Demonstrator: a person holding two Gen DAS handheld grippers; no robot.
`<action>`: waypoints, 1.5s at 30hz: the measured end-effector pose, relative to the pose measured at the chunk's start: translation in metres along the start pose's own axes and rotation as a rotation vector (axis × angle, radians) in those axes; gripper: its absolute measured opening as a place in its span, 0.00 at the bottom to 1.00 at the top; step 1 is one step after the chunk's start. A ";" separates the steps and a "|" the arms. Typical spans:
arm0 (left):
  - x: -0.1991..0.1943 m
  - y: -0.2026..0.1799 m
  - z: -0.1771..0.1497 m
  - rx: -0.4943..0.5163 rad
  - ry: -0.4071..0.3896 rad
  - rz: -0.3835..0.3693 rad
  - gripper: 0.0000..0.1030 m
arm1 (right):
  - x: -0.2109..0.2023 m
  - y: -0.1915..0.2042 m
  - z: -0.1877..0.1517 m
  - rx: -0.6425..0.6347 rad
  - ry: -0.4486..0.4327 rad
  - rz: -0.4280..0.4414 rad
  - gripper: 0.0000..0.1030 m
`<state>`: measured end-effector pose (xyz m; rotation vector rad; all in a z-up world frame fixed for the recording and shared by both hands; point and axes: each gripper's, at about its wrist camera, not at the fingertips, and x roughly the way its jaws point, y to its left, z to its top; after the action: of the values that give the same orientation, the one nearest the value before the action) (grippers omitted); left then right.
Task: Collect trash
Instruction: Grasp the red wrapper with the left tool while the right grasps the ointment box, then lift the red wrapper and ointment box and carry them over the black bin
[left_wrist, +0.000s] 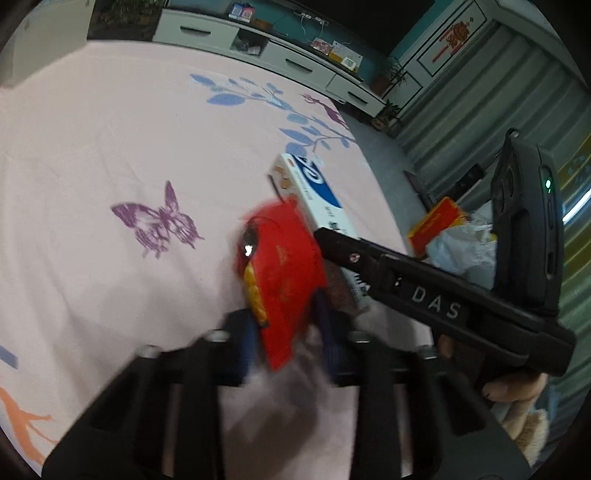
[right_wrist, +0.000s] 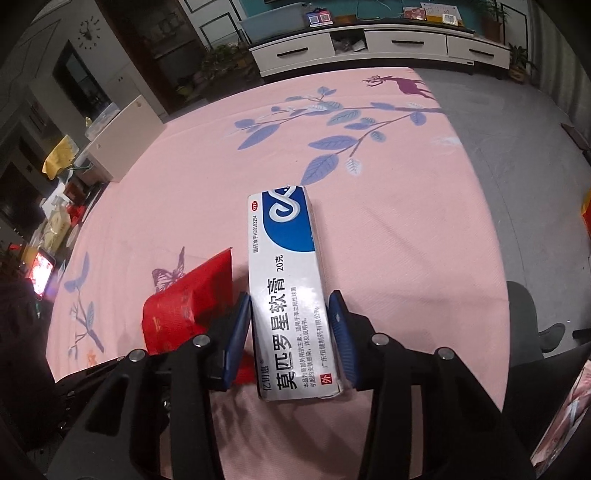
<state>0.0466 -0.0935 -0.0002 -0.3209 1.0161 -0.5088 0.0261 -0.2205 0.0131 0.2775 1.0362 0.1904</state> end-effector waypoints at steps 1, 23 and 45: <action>-0.002 0.000 0.000 0.002 -0.014 0.009 0.18 | -0.001 0.000 -0.001 0.005 0.001 0.007 0.43; -0.084 -0.029 -0.023 0.103 -0.223 0.128 0.11 | -0.100 -0.012 -0.045 0.156 -0.222 0.048 0.42; -0.149 -0.162 -0.057 0.280 -0.386 0.011 0.11 | -0.284 -0.040 -0.106 0.232 -0.722 -0.057 0.42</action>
<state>-0.1071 -0.1494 0.1576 -0.1540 0.5634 -0.5470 -0.2059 -0.3246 0.1827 0.4820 0.3452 -0.0852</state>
